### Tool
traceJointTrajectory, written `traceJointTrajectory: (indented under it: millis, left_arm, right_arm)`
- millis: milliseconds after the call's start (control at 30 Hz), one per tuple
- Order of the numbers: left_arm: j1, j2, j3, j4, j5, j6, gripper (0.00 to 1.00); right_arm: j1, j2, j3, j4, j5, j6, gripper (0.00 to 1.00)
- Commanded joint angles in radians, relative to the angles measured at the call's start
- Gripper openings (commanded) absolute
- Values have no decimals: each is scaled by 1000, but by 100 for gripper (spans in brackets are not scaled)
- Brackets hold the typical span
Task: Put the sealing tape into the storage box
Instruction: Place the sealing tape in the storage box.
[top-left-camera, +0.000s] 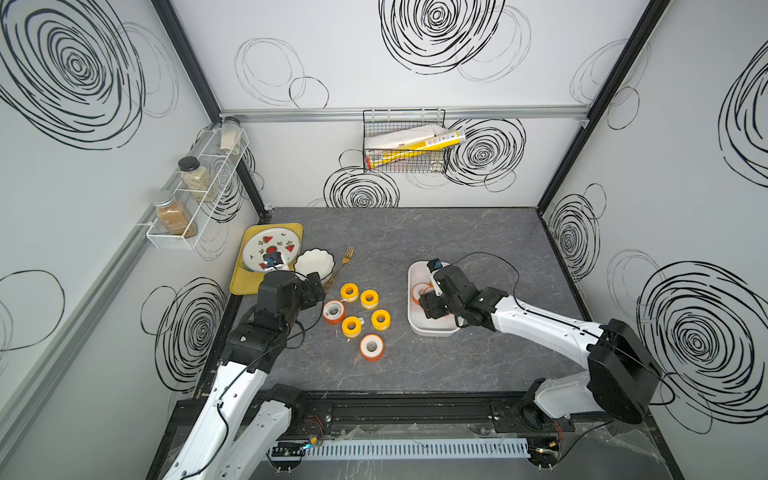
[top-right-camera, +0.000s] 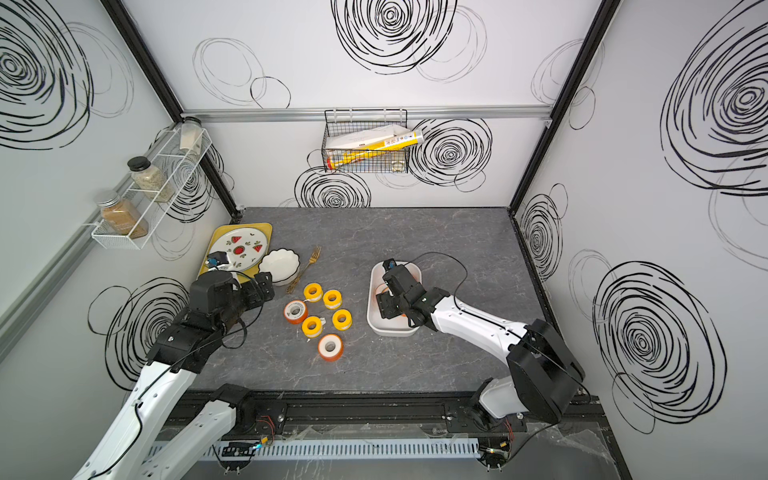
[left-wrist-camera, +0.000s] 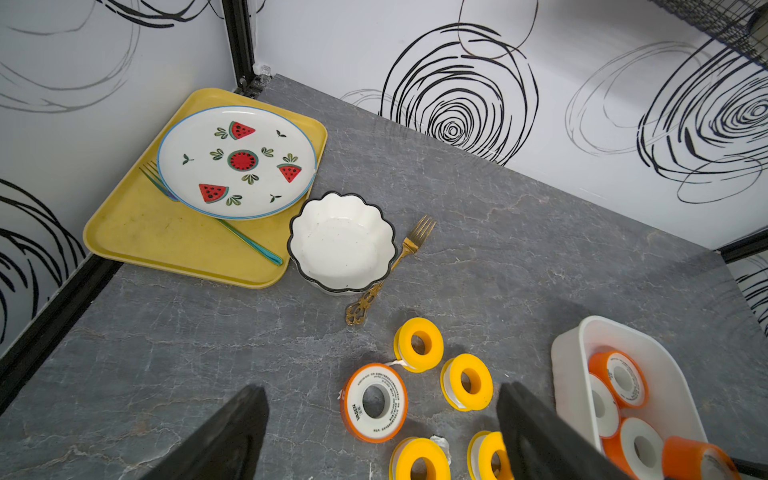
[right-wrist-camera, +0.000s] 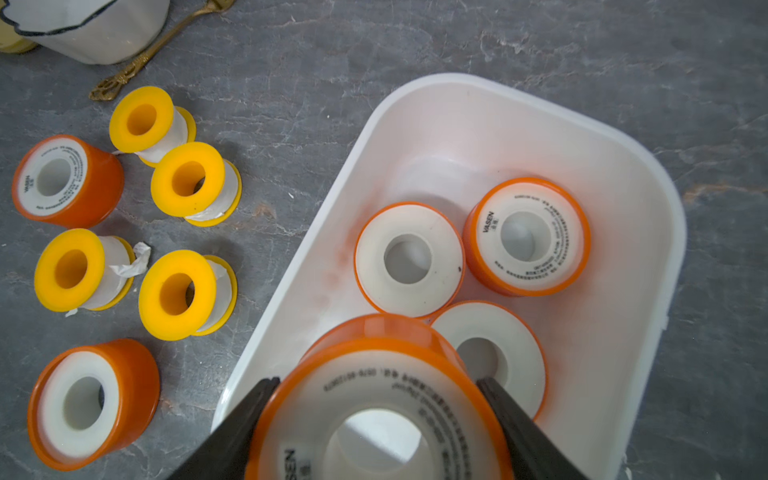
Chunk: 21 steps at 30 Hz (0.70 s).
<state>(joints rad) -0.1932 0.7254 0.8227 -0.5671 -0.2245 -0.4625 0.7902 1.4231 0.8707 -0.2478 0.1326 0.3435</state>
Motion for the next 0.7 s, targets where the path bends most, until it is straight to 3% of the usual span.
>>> traceJointTrajectory:
  millis: [0, 433, 667]
  left_arm:
    - [8, 2, -11, 46, 7, 13, 93]
    - [8, 5, -11, 47, 12, 14, 93]
    - [8, 6, -11, 45, 12, 14, 93]
  right_arm:
    - [0, 29, -7, 52, -29, 14, 56]
    - [0, 96, -34, 88, -64, 31, 58]
    - [-2, 110, -33, 90, -83, 31, 70]
